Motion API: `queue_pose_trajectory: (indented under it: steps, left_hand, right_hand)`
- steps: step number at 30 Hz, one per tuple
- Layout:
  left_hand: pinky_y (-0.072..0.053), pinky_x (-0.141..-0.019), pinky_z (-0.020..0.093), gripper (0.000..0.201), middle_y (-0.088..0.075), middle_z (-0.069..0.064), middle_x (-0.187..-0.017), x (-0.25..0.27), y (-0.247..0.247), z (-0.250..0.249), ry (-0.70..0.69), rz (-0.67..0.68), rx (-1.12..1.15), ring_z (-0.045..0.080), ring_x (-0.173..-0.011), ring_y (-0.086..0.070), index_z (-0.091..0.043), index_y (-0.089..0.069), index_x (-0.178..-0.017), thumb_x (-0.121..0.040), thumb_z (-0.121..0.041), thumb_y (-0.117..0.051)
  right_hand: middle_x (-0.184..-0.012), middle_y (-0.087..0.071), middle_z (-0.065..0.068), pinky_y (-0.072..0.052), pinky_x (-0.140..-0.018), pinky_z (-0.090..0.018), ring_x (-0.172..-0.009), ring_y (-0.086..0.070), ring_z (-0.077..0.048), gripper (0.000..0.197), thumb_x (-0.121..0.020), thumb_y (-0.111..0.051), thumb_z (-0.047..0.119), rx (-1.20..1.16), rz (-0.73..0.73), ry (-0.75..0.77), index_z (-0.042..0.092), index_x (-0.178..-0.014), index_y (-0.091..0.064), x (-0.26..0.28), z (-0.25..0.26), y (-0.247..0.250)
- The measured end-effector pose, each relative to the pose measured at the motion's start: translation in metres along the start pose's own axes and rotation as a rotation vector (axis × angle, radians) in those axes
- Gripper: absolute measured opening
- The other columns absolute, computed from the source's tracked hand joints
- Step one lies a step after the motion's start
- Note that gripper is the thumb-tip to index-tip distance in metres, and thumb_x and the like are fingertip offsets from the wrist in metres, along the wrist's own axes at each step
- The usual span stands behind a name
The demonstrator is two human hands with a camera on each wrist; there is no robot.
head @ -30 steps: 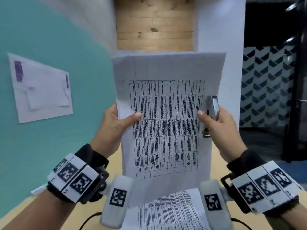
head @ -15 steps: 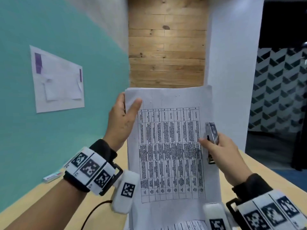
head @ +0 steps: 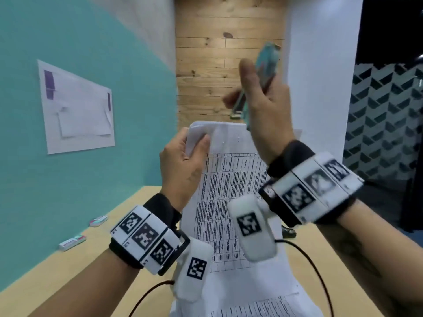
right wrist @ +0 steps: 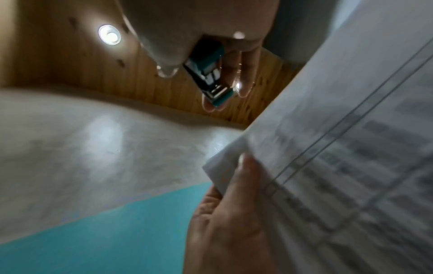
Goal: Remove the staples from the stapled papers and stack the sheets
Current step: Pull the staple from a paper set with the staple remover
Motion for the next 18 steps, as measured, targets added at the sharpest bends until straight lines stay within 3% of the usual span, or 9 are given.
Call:
queue_pose_trajectory:
  steps: [2,4,8,11,14,16,18]
  left_hand:
    - [-0.051,-0.066,0.043,0.024,-0.067,0.011,-0.079,0.002,0.0,-0.007,-0.04,-0.017,0.015,0.027,-0.071,-0.06,-0.013,-0.066,-0.087,-0.083,-0.035,-0.058]
    - [-0.051,-0.065,0.045,0.028,-0.067,0.015,-0.08,0.003,0.0,-0.013,-0.086,-0.032,-0.003,0.032,-0.074,-0.061,-0.014,-0.066,-0.089,-0.082,-0.04,-0.056]
    - [-0.05,-0.06,0.044,0.034,-0.066,0.018,-0.075,0.006,0.001,-0.016,-0.126,-0.049,-0.063,0.033,-0.068,-0.06,-0.009,-0.064,-0.088,-0.083,-0.041,-0.055]
    - [-0.046,-0.055,0.034,0.028,-0.062,0.015,-0.067,0.008,0.0,-0.018,-0.113,-0.054,-0.074,0.031,-0.062,-0.054,-0.006,-0.061,-0.08,-0.084,-0.033,-0.06]
    - [-0.043,-0.051,0.031,0.024,-0.056,0.008,-0.061,0.006,0.001,-0.02,-0.065,-0.077,-0.042,0.02,-0.054,-0.048,-0.023,-0.047,-0.068,-0.085,-0.023,-0.064]
    - [-0.044,-0.049,0.027,0.03,-0.052,-0.005,-0.057,0.005,0.002,-0.02,-0.058,-0.087,-0.025,0.009,-0.051,-0.046,-0.028,-0.042,-0.067,-0.085,-0.021,-0.065]
    - [-0.044,-0.049,0.022,0.031,-0.051,-0.011,-0.058,0.006,0.002,-0.021,-0.068,-0.078,-0.019,0.007,-0.051,-0.047,-0.031,-0.041,-0.067,-0.085,-0.022,-0.065]
  right_hand:
    - [-0.066,-0.063,-0.003,-0.056,-0.069,-0.041,-0.06,-0.062,-0.018,0.025,-0.095,-0.047,0.036,0.04,0.025,-0.005,0.019,-0.078,-0.049,-0.011,-0.006,-0.019]
    - [-0.058,-0.062,0.001,-0.055,-0.072,-0.05,-0.058,-0.063,-0.021,0.031,-0.094,-0.044,0.045,0.07,0.044,-0.032,0.022,-0.073,-0.047,-0.014,-0.018,-0.031]
    - [-0.045,-0.056,0.009,-0.049,-0.071,-0.061,-0.061,-0.066,-0.029,0.038,-0.088,-0.04,0.057,0.133,0.0,-0.05,0.028,-0.064,-0.043,-0.011,-0.031,-0.031]
    - [-0.049,-0.053,0.008,-0.05,-0.07,-0.053,-0.063,-0.065,-0.025,0.041,-0.092,-0.037,0.055,0.234,-0.019,-0.001,0.028,-0.061,-0.038,-0.01,-0.027,-0.027]
    - [-0.055,-0.044,0.011,-0.038,-0.062,-0.035,-0.055,-0.047,-0.01,0.043,-0.097,-0.034,0.048,0.39,-0.001,0.076,0.027,-0.06,-0.033,-0.006,-0.021,-0.028]
    - [-0.055,-0.041,0.011,-0.033,-0.06,-0.031,-0.054,-0.042,-0.01,0.043,-0.095,-0.032,0.051,0.485,0.007,0.122,0.024,-0.061,-0.036,-0.001,-0.017,-0.03]
    - [-0.053,-0.04,0.011,-0.033,-0.059,-0.03,-0.053,-0.042,-0.01,0.043,-0.092,-0.032,0.053,0.507,-0.002,0.151,0.022,-0.064,-0.042,0.001,-0.015,-0.031]
Point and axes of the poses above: each hand's wrist, its own x-axis away from the middle knuckle, its own y-axis out of the back of the hand, z = x × y, the point moved 9 cm from there along -x, towards the middle knuckle
